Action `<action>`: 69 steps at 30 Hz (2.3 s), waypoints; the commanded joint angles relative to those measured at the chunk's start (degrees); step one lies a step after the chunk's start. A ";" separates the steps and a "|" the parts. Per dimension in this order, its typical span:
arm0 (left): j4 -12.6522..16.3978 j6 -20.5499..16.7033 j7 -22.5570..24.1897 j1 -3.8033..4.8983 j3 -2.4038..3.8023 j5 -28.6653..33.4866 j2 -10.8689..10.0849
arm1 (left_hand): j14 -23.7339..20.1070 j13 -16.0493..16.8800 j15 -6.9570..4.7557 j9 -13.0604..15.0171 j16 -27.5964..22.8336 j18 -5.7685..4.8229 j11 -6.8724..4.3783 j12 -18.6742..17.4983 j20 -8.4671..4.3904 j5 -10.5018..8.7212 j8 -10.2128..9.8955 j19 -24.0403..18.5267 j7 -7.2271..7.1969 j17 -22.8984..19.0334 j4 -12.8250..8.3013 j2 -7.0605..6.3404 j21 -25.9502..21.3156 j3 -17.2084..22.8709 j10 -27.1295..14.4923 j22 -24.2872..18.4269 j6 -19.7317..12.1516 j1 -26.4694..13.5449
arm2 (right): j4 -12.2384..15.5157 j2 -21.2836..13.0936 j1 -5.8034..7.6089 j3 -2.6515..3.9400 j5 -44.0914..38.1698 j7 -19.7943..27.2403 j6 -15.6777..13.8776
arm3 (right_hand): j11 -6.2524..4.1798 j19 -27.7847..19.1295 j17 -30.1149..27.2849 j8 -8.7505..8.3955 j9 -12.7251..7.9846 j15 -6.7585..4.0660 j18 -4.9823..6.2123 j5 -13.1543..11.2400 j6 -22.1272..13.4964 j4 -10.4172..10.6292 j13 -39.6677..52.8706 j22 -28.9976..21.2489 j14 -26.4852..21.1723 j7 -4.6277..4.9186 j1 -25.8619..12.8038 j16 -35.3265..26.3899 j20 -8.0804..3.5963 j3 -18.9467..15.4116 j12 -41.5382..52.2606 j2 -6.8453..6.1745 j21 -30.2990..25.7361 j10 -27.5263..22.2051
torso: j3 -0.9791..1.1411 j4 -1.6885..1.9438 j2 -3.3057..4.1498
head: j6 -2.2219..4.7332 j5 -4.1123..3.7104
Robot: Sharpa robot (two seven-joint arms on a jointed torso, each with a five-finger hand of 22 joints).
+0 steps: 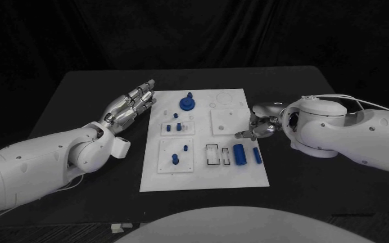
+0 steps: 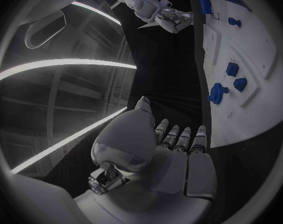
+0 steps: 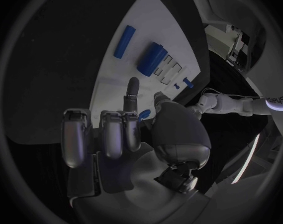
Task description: Assemble the parts on the task board
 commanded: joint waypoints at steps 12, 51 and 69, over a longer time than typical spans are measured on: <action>-0.15 0.90 0.66 -0.17 0.05 0.28 0.30 | -0.02 0.01 -0.04 0.01 -0.21 0.22 0.32 -0.10 -0.11 0.59 0.11 0.10 0.17 -0.05 0.21 0.15 -0.27 0.38 0.29 0.01 -0.14 0.61 | 0.40 1.97 -2.99 0.03 -2.66 -6.68 -0.70 | -0.33 4.84 14.77 -1.55 0.67 -0.64 -0.14 0.26 0.24 -0.38 15.06 14.14 5.99 0.09 0.47 0.16 -0.60 1.34 0.14 -1.22 -0.45 6.15 | -0.12 -0.34 0.06 | -0.01 1.14; -0.56 2.19 -0.94 -0.28 0.05 0.28 0.12 | -0.02 0.00 1.16 -0.01 -0.21 0.31 1.29 -0.15 1.25 0.78 -0.02 0.18 0.37 -0.05 0.24 0.46 -0.18 0.36 0.20 0.19 -0.40 0.52 | 3.69 -1.45 -4.59 0.03 -0.99 -3.51 -6.01 | 1.21 5.74 12.37 -9.08 1.37 1.16 -0.69 2.57 -4.05 -0.60 15.06 14.84 5.59 2.04 0.55 -0.94 1.11 1.75 0.14 -1.70 1.77 6.15 | -0.07 -0.27 -0.01 | -0.01 2.10; -0.69 2.69 -1.37 -0.29 0.05 0.28 0.46 | -0.02 0.00 1.31 -0.01 -0.21 0.32 1.38 -0.14 1.45 0.84 -0.02 0.19 0.41 -0.05 0.22 0.46 -0.18 0.35 0.19 0.20 -0.37 0.52 | 0.28 2.77 -6.03 0.03 -1.18 -6.47 0.73 | 0.86 5.24 11.43 -8.49 3.17 0.98 -0.42 2.09 -3.59 -0.41 15.06 14.49 5.42 1.69 2.08 -1.33 0.94 0.97 0.14 -2.89 0.87 6.15 | -0.06 -0.32 -0.01 | -0.01 2.49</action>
